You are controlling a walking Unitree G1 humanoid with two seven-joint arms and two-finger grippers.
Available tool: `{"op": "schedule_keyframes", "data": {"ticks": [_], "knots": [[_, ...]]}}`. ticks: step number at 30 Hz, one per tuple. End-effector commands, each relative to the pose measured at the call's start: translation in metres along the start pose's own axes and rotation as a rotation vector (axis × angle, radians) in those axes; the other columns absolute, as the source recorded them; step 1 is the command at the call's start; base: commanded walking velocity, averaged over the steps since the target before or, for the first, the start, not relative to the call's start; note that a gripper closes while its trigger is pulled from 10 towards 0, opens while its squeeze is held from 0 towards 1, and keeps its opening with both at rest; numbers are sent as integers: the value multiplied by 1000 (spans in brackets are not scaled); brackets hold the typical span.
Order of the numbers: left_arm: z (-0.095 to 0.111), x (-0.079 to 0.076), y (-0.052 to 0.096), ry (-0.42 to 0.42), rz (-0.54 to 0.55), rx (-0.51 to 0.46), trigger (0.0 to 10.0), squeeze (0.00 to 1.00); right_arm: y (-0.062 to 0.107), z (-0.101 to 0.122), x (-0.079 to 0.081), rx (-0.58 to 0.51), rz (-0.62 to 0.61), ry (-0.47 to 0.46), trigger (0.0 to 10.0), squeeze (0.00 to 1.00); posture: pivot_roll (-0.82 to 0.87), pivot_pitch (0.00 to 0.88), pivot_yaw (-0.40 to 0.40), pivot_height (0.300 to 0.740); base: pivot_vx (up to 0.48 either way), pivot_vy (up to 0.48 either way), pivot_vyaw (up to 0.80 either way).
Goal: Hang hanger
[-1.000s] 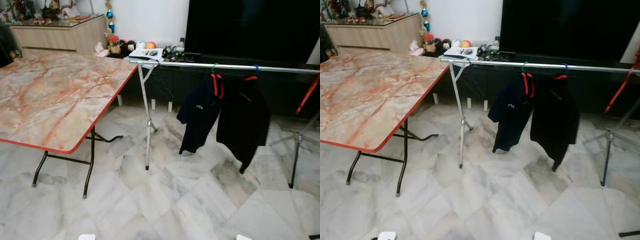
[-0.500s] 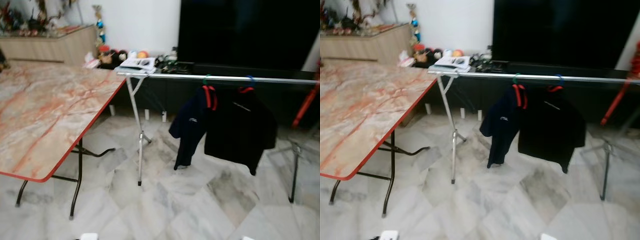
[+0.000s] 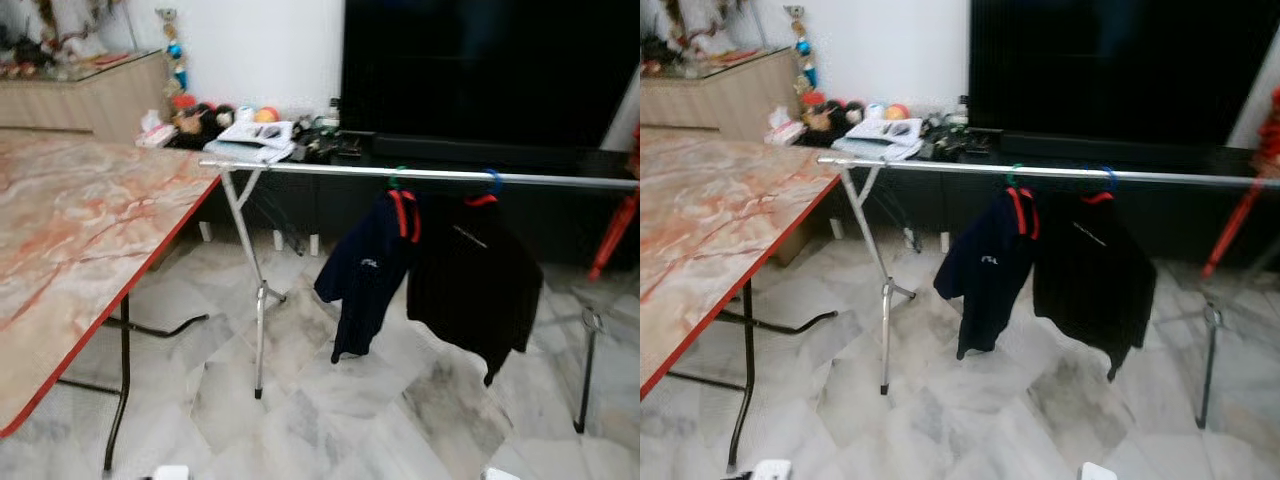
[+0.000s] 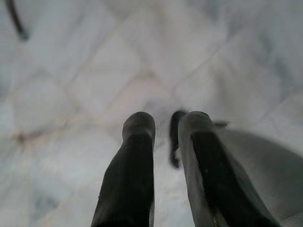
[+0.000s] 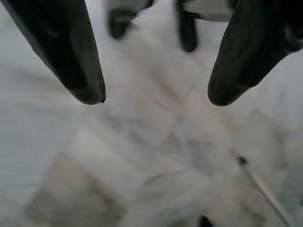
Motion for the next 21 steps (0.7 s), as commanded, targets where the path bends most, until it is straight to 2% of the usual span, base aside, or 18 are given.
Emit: {"op": "schedule_keyframes", "data": {"ticks": [1, 12, 17, 21], "knots": [[2, -9, -2, 13, -19, -6, 10000, 0, 4, -10, -13, 26, -28, 6, 10000, 0, 149, 0, 8, 740, 345, 0, 0], [3, -16, -3, 1, -33, -9, 10000, 0, 4, -9, -14, 19, -24, 19, 10000, 0, 148, 0, 11, 740, 343, 0, 0], [5, -17, -4, -3, -36, -11, 10000, 0, 0, 2, -3, 4, -14, 23, 10000, 0, 144, 0, 12, 740, 342, 0, 0], [5, -16, -4, -1, -35, -12, 10000, 0, -1, 5, -1, -3, -9, 21, 10000, 0, 145, 0, 12, 740, 343, 0, 0]]}}
Point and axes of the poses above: a point about 5 cm out from each wrist's last joint towards the gripper, its own y axis pointing back from the gripper into the wrist, its own z axis along the axis of the wrist's last joint, x = y × z, the point moved 4 cm from there along -y, pointing out of the wrist towards the gripper, and after that the axes turned 14 degrees about y, right-handed, at the moved point
